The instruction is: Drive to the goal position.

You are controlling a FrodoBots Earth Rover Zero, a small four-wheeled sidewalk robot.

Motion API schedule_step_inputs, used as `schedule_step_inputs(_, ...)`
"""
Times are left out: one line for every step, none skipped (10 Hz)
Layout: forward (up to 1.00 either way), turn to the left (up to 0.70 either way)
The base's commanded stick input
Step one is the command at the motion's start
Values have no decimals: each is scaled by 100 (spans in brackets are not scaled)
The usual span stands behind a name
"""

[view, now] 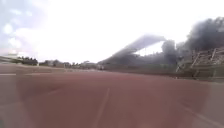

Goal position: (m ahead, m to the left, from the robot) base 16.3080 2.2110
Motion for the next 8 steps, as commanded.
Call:
schedule_step_inputs(70, 0)
schedule_step_inputs(70, 0)
schedule_step_inputs(70, 0)
schedule_step_inputs(70, 0)
schedule_step_inputs(70, 0)
schedule_step_inputs(70, 0)
schedule_step_inputs(70, 0)
schedule_step_inputs(70, 0)
